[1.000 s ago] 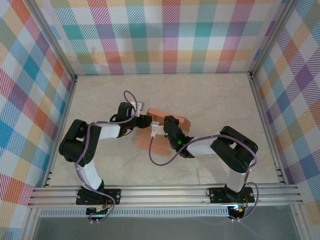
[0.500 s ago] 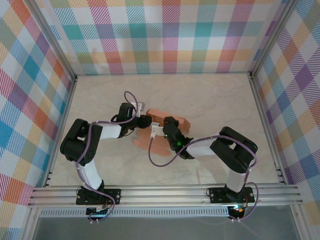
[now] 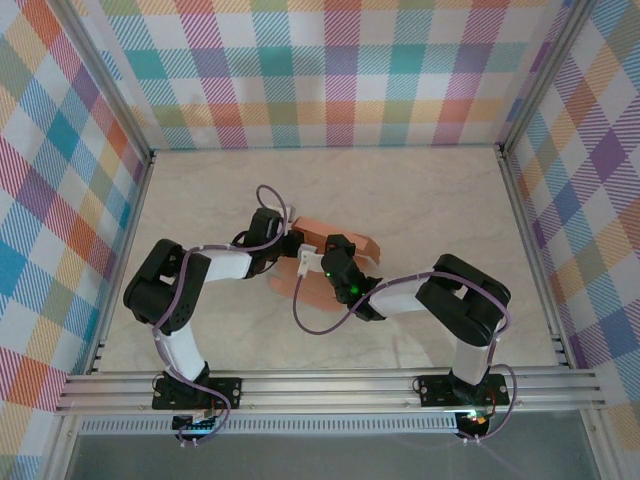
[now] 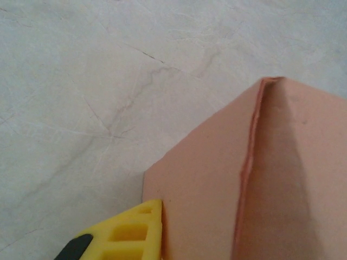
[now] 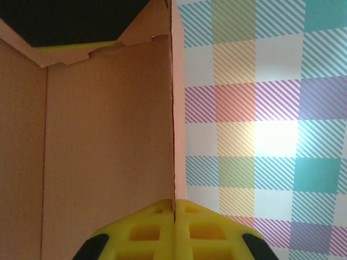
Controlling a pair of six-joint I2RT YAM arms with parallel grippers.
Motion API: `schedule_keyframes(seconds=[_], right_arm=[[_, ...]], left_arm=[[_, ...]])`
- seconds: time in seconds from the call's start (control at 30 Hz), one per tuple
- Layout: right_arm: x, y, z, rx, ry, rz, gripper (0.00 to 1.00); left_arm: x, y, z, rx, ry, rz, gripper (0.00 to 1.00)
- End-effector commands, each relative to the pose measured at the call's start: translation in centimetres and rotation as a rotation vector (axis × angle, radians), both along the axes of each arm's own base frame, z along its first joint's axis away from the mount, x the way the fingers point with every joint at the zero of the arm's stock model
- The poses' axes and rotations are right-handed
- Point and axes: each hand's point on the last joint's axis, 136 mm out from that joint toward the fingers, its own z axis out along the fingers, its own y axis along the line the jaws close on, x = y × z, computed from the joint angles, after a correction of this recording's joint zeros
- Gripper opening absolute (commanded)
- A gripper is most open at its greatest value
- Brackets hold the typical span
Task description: Fold the paper box
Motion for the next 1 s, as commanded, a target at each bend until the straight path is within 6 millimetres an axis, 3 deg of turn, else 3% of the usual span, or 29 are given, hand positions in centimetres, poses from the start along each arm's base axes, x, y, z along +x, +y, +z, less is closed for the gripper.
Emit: schedule_keyframes(seconds=[0.0,0.17,0.3,0.5,0.73,0.83,0.87,0.97], right_arm=[[-1.0,0.8,-1.6,0.008,0.065,0.03,0.07],[-1.5,0.8,-0.3,0.121,0.102,0.025,0.32],[-2.7,0.4,-0.3,0.182,0.188,0.04,0.51],[-4.5,-0.1,1.1,0.308,0.279,0.055,0.73],[-7.7,0.0,7.9,0.691,0.471,0.079,0.81],[-7.2,-0.9,10.4,0.903,0.587,0.028,0.83],[-6.7,-1.5,11.0,1.005,0.647,0.0,0.84],[-4.6,-3.4,12.3,1.288,0.855,-0.098,0.84]], left_arm=[[-0.4,0.3,-0.2,0.028,0.029,0.012,0.11],[-0.6,0.5,-0.6,0.073,0.026,-0.012,0.08],[-0.7,0.9,-0.7,0.104,0.018,-0.018,0.08],[-0.6,1.3,-0.5,0.153,0.0,-0.029,0.08],[-0.6,1.1,-0.3,0.203,-0.023,-0.065,0.08],[-0.8,0.8,0.0,0.242,-0.043,-0.096,0.08],[-0.9,0.5,0.0,0.253,-0.046,-0.115,0.04],[-1.3,-0.2,0.4,0.267,-0.062,-0.153,0.04]])
